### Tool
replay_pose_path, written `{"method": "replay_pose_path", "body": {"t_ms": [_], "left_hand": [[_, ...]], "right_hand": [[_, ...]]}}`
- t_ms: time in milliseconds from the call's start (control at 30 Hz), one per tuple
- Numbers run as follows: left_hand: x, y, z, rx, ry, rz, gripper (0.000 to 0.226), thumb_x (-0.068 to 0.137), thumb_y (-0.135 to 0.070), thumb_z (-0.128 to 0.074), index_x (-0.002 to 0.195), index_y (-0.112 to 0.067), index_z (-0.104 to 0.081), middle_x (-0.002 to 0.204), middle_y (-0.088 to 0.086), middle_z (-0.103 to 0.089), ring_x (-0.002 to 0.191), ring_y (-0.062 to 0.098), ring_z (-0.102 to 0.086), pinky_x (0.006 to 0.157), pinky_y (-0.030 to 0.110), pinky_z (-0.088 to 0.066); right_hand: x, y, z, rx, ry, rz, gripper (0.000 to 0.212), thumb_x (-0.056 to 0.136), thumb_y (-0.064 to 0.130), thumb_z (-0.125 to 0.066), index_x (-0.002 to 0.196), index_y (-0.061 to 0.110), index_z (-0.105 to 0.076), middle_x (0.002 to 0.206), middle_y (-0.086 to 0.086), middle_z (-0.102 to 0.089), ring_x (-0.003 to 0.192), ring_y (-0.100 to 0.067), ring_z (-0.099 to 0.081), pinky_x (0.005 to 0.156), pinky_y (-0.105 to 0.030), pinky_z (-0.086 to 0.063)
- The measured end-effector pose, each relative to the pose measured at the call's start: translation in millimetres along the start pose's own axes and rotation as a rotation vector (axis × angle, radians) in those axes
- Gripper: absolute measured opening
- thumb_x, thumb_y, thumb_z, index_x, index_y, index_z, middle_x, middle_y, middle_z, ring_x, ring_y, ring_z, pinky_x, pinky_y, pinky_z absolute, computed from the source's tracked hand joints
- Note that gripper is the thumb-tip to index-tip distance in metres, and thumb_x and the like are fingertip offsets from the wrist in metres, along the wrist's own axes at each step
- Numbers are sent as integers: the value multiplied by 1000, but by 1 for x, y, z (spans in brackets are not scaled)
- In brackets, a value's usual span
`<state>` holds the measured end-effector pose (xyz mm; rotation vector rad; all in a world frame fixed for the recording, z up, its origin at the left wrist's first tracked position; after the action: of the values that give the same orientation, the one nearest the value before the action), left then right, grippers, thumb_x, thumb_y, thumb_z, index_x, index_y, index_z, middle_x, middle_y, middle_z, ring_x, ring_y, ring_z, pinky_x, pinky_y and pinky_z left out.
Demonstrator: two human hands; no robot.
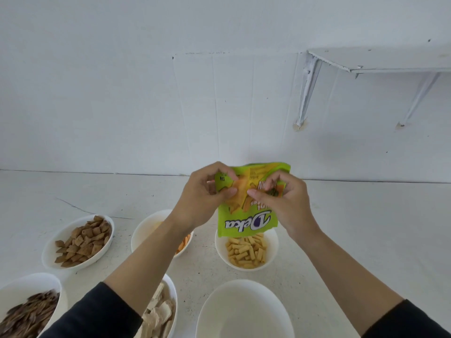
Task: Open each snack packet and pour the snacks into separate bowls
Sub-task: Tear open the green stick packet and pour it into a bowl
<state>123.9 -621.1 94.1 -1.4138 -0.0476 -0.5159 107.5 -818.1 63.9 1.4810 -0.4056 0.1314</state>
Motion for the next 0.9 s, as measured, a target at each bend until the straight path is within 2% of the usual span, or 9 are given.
{"method": "replay_pose_path", "body": {"t_ms": [100,167,300,367,433,500,667,800,900], "left_hand": [[-5,14,-4,77,-4,36,23,84,5,-76,77,-17,-71,85,5,-73,81,23,-71,71,47,-61],[-4,12,-2,84,-27,28,23,83,5,-77,73,-15,-73,83,9,-74,80,25,-71,75,55,-59],[3,-6,3,109,-98,-88,19,86,6,-74,75,-8,-67,76,6,-69,72,25,-64,67,48,-55],[5,-13,2,99,-140,-118,20,87,6,-73,75,-8,-65,72,4,-65,67,21,-60,59,41,-52],[3,-14,-1,54,-190,-94,25,86,6,-74,74,-14,-65,72,-7,-66,68,13,-60,58,32,-51],[0,-11,0,-33,-264,-62,28,86,7,-74,73,-15,-64,75,-12,-69,72,8,-64,62,23,-53],[-6,-7,9,-155,-413,-38,27,86,8,-72,72,-11,-59,77,-1,-64,72,13,-63,61,25,-52],[-13,0,15,-183,-450,0,31,87,5,-72,73,-20,-61,85,4,-64,80,22,-63,67,38,-50],[-22,0,25,-153,-514,22,29,85,5,-74,76,-17,-58,78,1,-61,70,20,-58,62,32,-50]], "right_hand": [[-6,-17,-4,-61,10,-22,38,70,7,-90,63,12,-53,71,-20,-58,73,-42,-62,74,-59,-58],[-3,-14,-5,-57,18,-4,38,71,3,-88,62,10,-52,65,-15,-55,68,-36,-58,74,-58,-58],[8,13,-8,-54,30,148,36,76,-3,-83,65,1,-49,63,-1,-50,63,-13,-51,65,-25,-54],[10,22,-9,-71,15,215,31,77,-5,-82,69,0,-52,66,2,-52,64,-7,-51,65,-19,-51],[8,24,-8,-81,31,240,26,76,-3,-83,79,6,-59,77,2,-60,73,-9,-59,69,-21,-53],[0,15,-6,-167,68,241,41,74,4,-87,95,24,-59,93,5,-66,87,-12,-66,75,-26,-55],[-30,-13,-3,-208,130,99,69,74,7,-88,111,48,-46,110,20,-68,99,-7,-70,78,-22,-58],[-33,-13,-1,-200,91,93,68,74,9,-88,115,44,-47,103,8,-75,95,-13,-74,78,-32,-60],[-29,-6,2,-51,48,39,69,73,3,-87,116,37,-46,91,-8,-77,83,-25,-75,73,-41,-61]]}}
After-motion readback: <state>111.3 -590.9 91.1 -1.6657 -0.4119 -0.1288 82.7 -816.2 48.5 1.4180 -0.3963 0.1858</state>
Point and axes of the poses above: each hand's wrist, its own x-axis towards the middle knuckle, its own z-axis out of the back of the hand, y = z × x, the point moved 3 cm from there along x, towards the middle knuckle
